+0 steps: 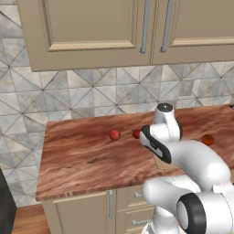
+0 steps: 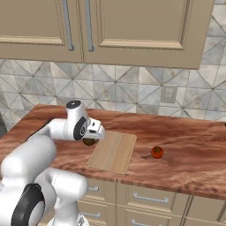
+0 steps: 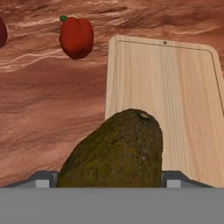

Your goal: Place the avocado, onion, tomato, and bell pepper on the cutting board.

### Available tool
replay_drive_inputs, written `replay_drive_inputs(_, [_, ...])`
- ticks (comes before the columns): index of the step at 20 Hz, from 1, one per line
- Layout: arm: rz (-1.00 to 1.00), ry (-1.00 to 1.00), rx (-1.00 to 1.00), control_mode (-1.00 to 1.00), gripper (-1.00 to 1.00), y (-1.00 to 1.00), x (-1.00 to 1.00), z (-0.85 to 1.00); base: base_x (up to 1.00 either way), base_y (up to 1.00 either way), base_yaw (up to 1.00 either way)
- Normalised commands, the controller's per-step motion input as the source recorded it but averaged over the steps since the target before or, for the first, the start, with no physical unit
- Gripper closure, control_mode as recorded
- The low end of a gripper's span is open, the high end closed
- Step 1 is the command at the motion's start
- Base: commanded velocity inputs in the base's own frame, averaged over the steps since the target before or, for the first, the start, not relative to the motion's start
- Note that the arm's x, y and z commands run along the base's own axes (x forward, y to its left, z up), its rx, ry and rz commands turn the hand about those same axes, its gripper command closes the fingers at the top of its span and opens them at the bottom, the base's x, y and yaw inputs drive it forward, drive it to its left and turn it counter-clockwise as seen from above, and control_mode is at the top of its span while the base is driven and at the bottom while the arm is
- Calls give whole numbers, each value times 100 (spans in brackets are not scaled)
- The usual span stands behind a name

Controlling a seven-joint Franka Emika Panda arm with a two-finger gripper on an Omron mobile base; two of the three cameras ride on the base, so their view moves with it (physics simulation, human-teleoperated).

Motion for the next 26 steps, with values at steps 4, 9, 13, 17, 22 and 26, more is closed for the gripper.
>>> replay_drive_inputs(4, [0, -3, 0, -100, 100, -30, 3, 17, 0, 0, 0])
replay_drive_inputs(9, [0, 0, 4, -100, 100, -32, 21, 0, 0, 0, 0])
replay_drive_inputs(13, [1, 0, 9, -100, 100, -30, 35, -1, 0, 0, 0])
replay_drive_inputs(17, [2, 0, 10, -100, 100, -23, 33, -5, 0, 0, 0])
replay_drive_inputs(22, [0, 3, 5, -100, 100, -1, 29, -22, 0, 0, 0])
replay_drive_inputs(26, [0, 5, 2, -100, 100, 0, 24, -22, 0, 0, 0])
